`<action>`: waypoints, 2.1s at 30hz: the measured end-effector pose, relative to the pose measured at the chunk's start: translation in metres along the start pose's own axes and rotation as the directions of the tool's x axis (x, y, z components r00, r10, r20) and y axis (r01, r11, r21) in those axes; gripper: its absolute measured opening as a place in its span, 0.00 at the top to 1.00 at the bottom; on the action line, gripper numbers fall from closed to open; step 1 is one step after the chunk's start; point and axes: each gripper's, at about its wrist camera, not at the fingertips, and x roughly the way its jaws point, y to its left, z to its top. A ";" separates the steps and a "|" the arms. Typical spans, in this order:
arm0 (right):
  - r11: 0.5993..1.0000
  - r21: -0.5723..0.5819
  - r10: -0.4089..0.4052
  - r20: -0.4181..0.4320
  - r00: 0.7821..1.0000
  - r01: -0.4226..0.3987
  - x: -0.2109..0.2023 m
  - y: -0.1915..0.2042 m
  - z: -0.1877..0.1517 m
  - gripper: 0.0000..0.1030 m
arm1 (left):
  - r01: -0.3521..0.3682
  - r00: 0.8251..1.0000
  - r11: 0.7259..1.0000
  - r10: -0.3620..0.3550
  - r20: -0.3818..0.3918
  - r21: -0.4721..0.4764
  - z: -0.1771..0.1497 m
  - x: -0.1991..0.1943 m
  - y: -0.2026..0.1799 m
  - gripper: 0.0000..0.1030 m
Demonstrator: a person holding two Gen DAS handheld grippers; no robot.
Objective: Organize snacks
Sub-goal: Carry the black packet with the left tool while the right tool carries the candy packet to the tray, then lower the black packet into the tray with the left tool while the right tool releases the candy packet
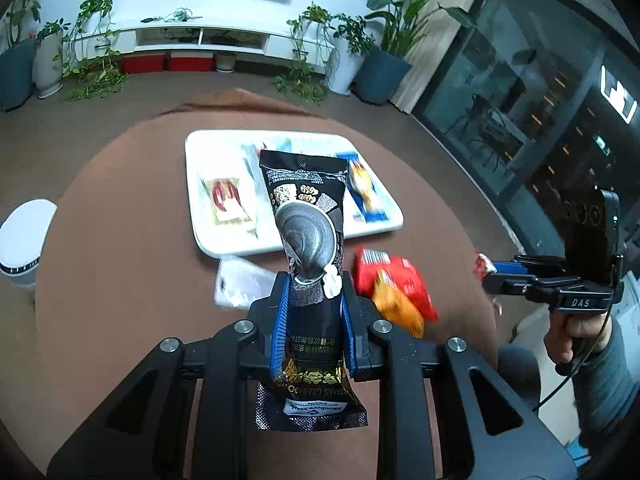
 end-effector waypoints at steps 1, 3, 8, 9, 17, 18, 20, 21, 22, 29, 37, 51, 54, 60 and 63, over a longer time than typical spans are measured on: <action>1.000 0.007 -0.008 0.013 1.000 0.008 -0.001 -0.002 0.008 0.70 | -0.001 1.000 1.000 0.001 0.004 -0.005 0.008 0.001 0.004 0.80; 1.000 0.018 -0.026 0.042 0.999 0.025 -0.003 -0.005 0.029 0.70 | -0.006 1.000 1.000 0.006 0.012 -0.018 0.027 0.004 0.014 0.80; 0.997 0.062 -0.049 0.111 0.993 0.043 -0.002 -0.012 0.078 0.70 | -0.028 0.999 0.999 0.028 0.015 -0.022 0.067 0.014 0.029 0.80; 0.996 0.072 -0.051 0.121 0.991 0.043 0.000 -0.014 0.086 0.70 | -0.033 0.999 0.999 0.034 0.015 -0.018 0.073 0.016 0.031 0.80; 0.986 0.156 -0.076 0.127 0.989 0.056 0.049 -0.030 0.135 0.70 | -0.038 0.999 0.998 0.036 -0.035 -0.044 0.110 0.062 0.057 0.80; 0.985 0.161 -0.088 0.120 0.989 0.068 0.055 -0.032 0.138 0.70 | -0.045 0.998 0.998 0.043 -0.044 -0.042 0.112 0.070 0.060 0.80; 0.979 0.178 -0.114 0.097 0.989 0.095 0.073 -0.040 0.142 0.70 | -0.057 0.996 0.998 0.054 -0.069 -0.037 0.115 0.087 0.064 0.80; 0.976 0.183 -0.135 0.083 0.987 0.118 0.082 -0.044 0.144 0.70 | -0.062 0.995 0.997 0.059 -0.077 -0.036 0.115 0.098 0.065 0.80; 0.974 0.186 -0.148 0.075 0.986 0.132 0.088 -0.047 0.144 0.70 | -0.068 0.994 0.997 0.064 -0.086 -0.037 0.114 0.107 0.066 0.80; 0.949 0.213 -0.242 0.029 0.970 0.231 0.123 -0.074 0.144 0.70 | -0.115 0.985 0.993 0.115 -0.129 0.011 0.108 0.151 0.065 0.80; 0.936 0.188 -0.302 -0.015 0.953 0.299 0.152 -0.091 0.145 0.70 | -0.167 0.974 0.984 0.173 -0.147 0.054 0.093 0.179 0.057 0.80; 0.937 0.192 -0.293 -0.018 0.956 0.290 0.159 -0.093 0.137 0.66 | -0.190 0.972 0.980 0.195 -0.130 0.051 0.088 0.177 0.055 0.78; 0.938 0.193 -0.292 -0.013 0.956 0.289 0.158 -0.092 0.137 0.65 | -0.193 0.972 0.980 0.198 -0.127 0.050 0.087 0.175 0.056 0.77; 0.941 0.190 -0.289 0.013 0.957 0.281 0.149 -0.087 0.135 0.59 | -0.190 0.975 0.981 0.193 -0.112 0.042 0.087 0.172 0.056 0.76; 0.941 0.189 -0.293 0.033 0.956 0.281 0.141 -0.084 0.135 0.53 | -0.198 0.974 0.979 0.201 -0.102 0.042 0.086 0.169 0.055 0.55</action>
